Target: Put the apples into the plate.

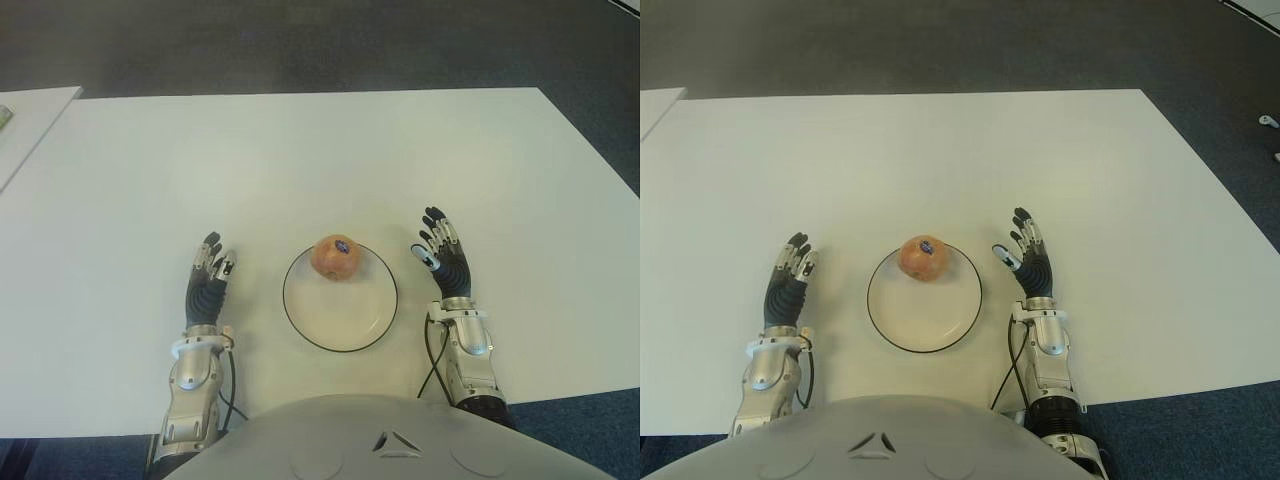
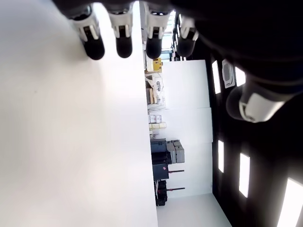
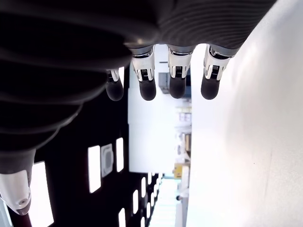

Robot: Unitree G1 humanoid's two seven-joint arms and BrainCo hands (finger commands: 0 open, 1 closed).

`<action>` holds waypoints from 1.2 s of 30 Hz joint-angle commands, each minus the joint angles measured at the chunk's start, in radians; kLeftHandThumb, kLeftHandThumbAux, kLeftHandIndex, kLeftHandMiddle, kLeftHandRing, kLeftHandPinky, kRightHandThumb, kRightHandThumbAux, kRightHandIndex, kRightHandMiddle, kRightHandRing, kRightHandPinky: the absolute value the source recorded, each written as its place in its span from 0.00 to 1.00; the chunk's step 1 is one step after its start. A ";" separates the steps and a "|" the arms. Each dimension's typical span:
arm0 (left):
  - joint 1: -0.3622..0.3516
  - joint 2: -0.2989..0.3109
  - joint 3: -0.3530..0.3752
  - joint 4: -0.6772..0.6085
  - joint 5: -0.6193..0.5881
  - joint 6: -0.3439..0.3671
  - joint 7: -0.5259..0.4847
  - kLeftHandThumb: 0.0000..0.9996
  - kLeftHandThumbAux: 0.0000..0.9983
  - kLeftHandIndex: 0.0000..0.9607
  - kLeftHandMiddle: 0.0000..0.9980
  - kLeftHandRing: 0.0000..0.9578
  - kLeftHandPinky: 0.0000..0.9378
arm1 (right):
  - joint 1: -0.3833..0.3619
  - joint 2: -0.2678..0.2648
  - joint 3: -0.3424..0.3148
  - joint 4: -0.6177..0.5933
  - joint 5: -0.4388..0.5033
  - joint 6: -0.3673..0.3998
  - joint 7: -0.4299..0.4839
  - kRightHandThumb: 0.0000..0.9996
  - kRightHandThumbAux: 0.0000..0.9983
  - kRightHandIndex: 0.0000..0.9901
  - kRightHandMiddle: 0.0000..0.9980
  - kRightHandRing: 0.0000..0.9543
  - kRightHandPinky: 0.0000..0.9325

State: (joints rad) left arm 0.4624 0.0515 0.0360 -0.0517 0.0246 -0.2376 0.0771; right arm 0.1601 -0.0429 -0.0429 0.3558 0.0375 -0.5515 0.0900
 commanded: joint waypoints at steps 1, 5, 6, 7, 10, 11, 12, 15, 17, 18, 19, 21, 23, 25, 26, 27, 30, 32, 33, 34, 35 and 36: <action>0.051 -0.020 -0.037 -0.005 0.035 0.046 -0.001 0.00 0.46 0.00 0.00 0.00 0.02 | 0.125 0.008 0.017 0.134 -0.027 0.099 -0.007 0.11 0.55 0.00 0.00 0.00 0.00; 0.082 -0.023 -0.048 -0.010 0.041 0.052 -0.007 0.00 0.47 0.00 0.00 0.00 0.02 | 0.135 0.009 0.018 0.120 -0.027 0.081 -0.011 0.11 0.56 0.00 0.00 0.00 0.00; 0.090 -0.023 -0.050 -0.001 0.042 0.045 -0.010 0.00 0.47 0.00 0.00 0.00 0.02 | 0.140 0.009 0.019 0.114 -0.027 0.076 -0.010 0.11 0.56 0.00 0.00 0.00 0.00; 0.093 -0.023 -0.051 0.006 0.043 0.039 -0.012 0.00 0.46 0.00 0.00 0.00 0.02 | 0.143 0.010 0.020 0.110 -0.026 0.074 -0.010 0.11 0.56 0.00 0.00 0.00 0.00; 0.097 -0.024 -0.052 0.015 0.044 0.029 -0.014 0.00 0.46 0.00 0.00 0.00 0.01 | 0.150 0.010 0.022 0.102 -0.025 0.072 -0.009 0.11 0.56 0.00 0.00 0.00 0.00; 0.097 -0.023 -0.053 0.021 0.044 0.023 -0.015 0.00 0.46 0.00 0.00 0.00 0.01 | 0.154 0.010 0.023 0.096 -0.024 0.072 -0.007 0.11 0.56 0.00 0.00 0.00 0.00; 0.099 -0.022 -0.055 0.032 0.044 0.009 -0.018 0.00 0.46 0.00 0.00 0.00 0.01 | 0.165 0.010 0.025 0.085 -0.020 0.069 -0.001 0.11 0.56 0.00 0.00 0.00 0.00; 0.105 -0.020 -0.061 0.054 0.041 -0.027 -0.024 0.00 0.45 0.00 0.00 0.00 0.00 | 0.194 0.013 0.032 0.051 -0.013 0.063 0.007 0.11 0.56 0.00 0.00 0.00 0.00; 0.114 -0.029 -0.075 0.055 0.045 -0.056 -0.021 0.00 0.45 0.00 0.00 0.00 0.00 | 0.207 0.014 0.035 0.032 -0.014 0.060 0.007 0.11 0.55 0.00 0.00 0.00 0.00; 0.119 -0.033 -0.083 0.051 0.048 -0.066 -0.019 0.00 0.45 0.00 0.00 0.00 0.00 | 0.211 0.014 0.037 0.026 -0.014 0.060 0.007 0.11 0.55 0.00 0.00 0.00 0.00; 0.122 -0.036 -0.088 0.048 0.050 -0.073 -0.017 0.00 0.45 0.00 0.00 0.00 0.00 | 0.214 0.013 0.038 0.021 -0.014 0.061 0.007 0.11 0.55 0.00 0.00 0.00 0.00; 0.130 -0.037 -0.095 0.047 0.052 -0.098 -0.016 0.00 0.44 0.00 0.00 0.00 0.00 | 0.228 0.011 0.044 0.001 -0.018 0.062 0.007 0.11 0.55 0.00 0.00 0.00 0.00; 0.136 -0.038 -0.098 0.047 0.051 -0.117 -0.017 0.00 0.44 0.00 0.00 0.00 0.00 | 0.239 0.009 0.047 -0.012 -0.020 0.063 0.008 0.10 0.55 0.00 0.00 0.00 0.00; 0.142 -0.039 -0.102 0.050 0.050 -0.135 -0.016 0.00 0.44 0.00 0.00 0.00 0.00 | 0.249 0.007 0.050 -0.018 -0.020 0.062 0.011 0.10 0.55 0.00 0.00 0.00 0.00; 0.143 -0.038 -0.103 0.055 0.050 -0.148 -0.016 0.00 0.44 0.00 0.00 0.00 0.00 | 0.254 0.006 0.051 -0.021 -0.019 0.059 0.012 0.10 0.56 0.00 0.00 0.00 0.00; 0.145 -0.037 -0.103 0.057 0.050 -0.157 -0.016 0.00 0.44 0.00 0.00 0.00 0.00 | 0.259 0.006 0.052 -0.024 -0.018 0.056 0.013 0.10 0.56 0.00 0.00 0.00 0.00; 0.148 -0.034 -0.106 0.063 0.049 -0.180 -0.015 0.00 0.43 0.00 0.00 0.00 0.00 | 0.280 0.006 0.056 -0.039 -0.018 0.042 0.014 0.09 0.57 0.00 0.00 0.00 0.00; 0.152 -0.032 -0.107 0.064 0.050 -0.194 -0.013 0.00 0.42 0.00 0.00 0.00 0.00 | 0.314 0.004 0.061 -0.082 -0.019 0.034 0.015 0.09 0.58 0.00 0.00 0.00 0.00; 0.154 -0.032 -0.108 0.064 0.051 -0.200 -0.012 0.00 0.42 0.00 0.00 0.00 0.00 | 0.331 0.002 0.063 -0.106 -0.020 0.034 0.016 0.09 0.59 0.00 0.00 0.00 0.00; 0.155 -0.032 -0.108 0.066 0.055 -0.210 -0.009 0.00 0.42 0.00 0.00 0.00 0.00 | 0.335 0.001 0.064 -0.109 -0.025 0.027 0.014 0.09 0.60 0.00 0.00 0.00 0.00; 0.157 -0.032 -0.107 0.068 0.061 -0.225 -0.002 0.00 0.42 0.00 0.00 0.00 0.00 | 0.340 -0.001 0.064 -0.112 -0.031 0.024 0.011 0.08 0.60 0.00 0.00 0.00 0.00; 0.159 -0.033 -0.107 0.070 0.066 -0.235 0.002 0.00 0.42 0.00 0.00 0.00 0.00 | 0.341 -0.003 0.064 -0.112 -0.035 0.021 0.009 0.08 0.60 0.00 0.00 0.00 0.00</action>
State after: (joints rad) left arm 0.6024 0.0235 -0.0570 -0.0158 0.0635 -0.4612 0.0794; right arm 0.3799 -0.0449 0.0117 0.1735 0.0275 -0.5842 0.1012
